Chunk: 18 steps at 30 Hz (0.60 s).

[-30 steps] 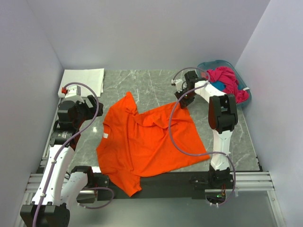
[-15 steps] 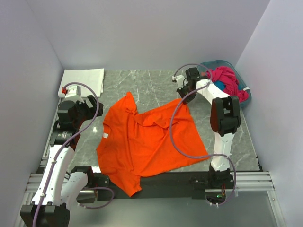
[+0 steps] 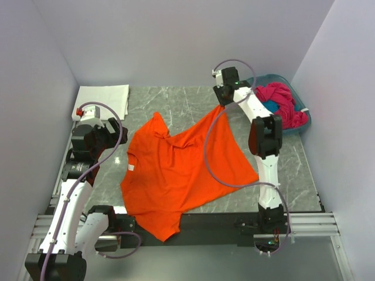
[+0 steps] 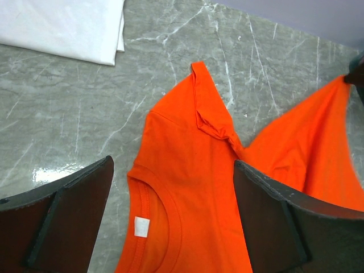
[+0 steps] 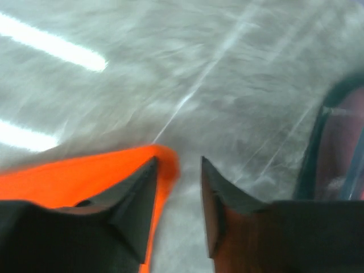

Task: Fold and stack the t-shirts
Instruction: Flatten the tshirt out

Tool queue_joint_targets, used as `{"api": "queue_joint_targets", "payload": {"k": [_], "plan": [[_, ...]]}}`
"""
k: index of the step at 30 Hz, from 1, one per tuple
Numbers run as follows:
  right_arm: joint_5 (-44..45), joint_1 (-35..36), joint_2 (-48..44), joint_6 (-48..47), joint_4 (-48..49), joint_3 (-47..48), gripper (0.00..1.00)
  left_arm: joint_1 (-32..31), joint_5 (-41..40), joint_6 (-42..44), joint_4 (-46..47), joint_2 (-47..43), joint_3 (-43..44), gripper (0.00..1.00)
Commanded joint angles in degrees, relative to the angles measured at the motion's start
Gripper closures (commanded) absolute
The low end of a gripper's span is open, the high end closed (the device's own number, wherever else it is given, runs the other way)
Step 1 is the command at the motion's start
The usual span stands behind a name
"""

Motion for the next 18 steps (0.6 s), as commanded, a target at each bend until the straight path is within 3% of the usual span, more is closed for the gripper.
{"api": "queue_joint_targets", "payload": {"k": [1, 4, 8, 11, 12, 14, 18], "plan": [[20.5, 1.73, 5.93, 7.91, 2.96, 5.78, 0.54, -0.19, 0.17, 0.25, 1.19, 0.36, 0.02, 0.08], [24.92, 0.41, 3.4, 9.85, 7.43, 3.25, 0.46, -0.19, 0.08, 0.25, 1.19, 0.71, 0.11, 0.08], [19.05, -0.91, -4.24, 8.02, 10.44, -7.44, 0.46, -0.19, 0.69, 0.17, 1.37, 0.8, -0.15, 0.08], [2.29, -1.08, -13.63, -0.04, 9.56, -19.11, 0.45, -0.19, 2.09, -0.53, 2.42, 2.02, -0.42, 0.07], [-8.9, -1.08, -19.58, -2.08, 9.82, -23.0, 0.45, -0.11, 3.23, -0.71, 3.82, 2.72, -0.59, 0.06], [-18.36, -1.0, -25.06, -6.91, 10.18, -32.41, 0.44, 0.07, 7.35, -1.33, 5.32, 6.58, -0.34, 0.06], [-32.37, -1.08, -32.55, -7.38, 3.79, -38.59, 0.44, 0.07, 15.09, -4.48, 2.25, 21.59, 8.17, 0.19]]}}
